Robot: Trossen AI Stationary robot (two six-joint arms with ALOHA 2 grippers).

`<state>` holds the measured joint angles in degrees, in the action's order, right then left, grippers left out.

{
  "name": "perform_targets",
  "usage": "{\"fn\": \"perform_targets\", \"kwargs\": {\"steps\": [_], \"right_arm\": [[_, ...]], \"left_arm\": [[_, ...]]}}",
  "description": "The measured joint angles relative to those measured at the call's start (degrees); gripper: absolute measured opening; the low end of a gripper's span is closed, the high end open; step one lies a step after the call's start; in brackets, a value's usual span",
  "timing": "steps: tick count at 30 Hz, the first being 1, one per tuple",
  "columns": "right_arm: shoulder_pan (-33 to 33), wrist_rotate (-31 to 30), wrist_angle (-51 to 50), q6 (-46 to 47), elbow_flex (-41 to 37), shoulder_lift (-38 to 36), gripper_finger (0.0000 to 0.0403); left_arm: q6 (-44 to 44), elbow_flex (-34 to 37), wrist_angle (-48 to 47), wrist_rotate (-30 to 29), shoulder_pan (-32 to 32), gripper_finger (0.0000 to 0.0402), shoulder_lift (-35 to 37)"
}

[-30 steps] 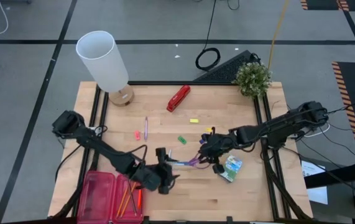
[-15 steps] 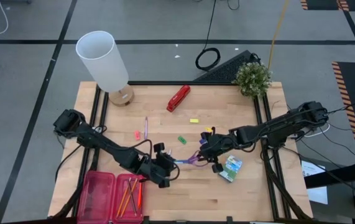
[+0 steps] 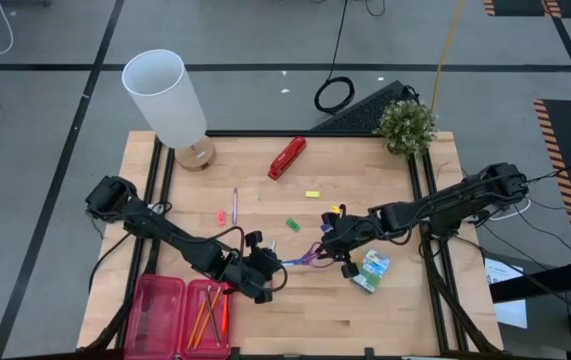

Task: Pack school essentials
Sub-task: Put the purple scissors into the red supply box

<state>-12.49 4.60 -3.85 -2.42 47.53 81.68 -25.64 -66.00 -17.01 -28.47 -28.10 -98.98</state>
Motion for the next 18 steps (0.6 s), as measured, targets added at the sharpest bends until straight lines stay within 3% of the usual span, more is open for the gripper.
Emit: {"fn": "perform_targets", "kwargs": {"steps": [9,18], "right_arm": [[0.0,0.3,2.8,-2.8,0.0,0.0,0.0055],[0.0,0.0,4.4,-3.0,0.0,-0.1,0.0013]], "left_arm": [[-4.1,0.0,-0.8,1.3,0.0,0.0072,0.0],[-9.2,0.0,-2.3,3.6,0.3,0.0090,0.0]]}}
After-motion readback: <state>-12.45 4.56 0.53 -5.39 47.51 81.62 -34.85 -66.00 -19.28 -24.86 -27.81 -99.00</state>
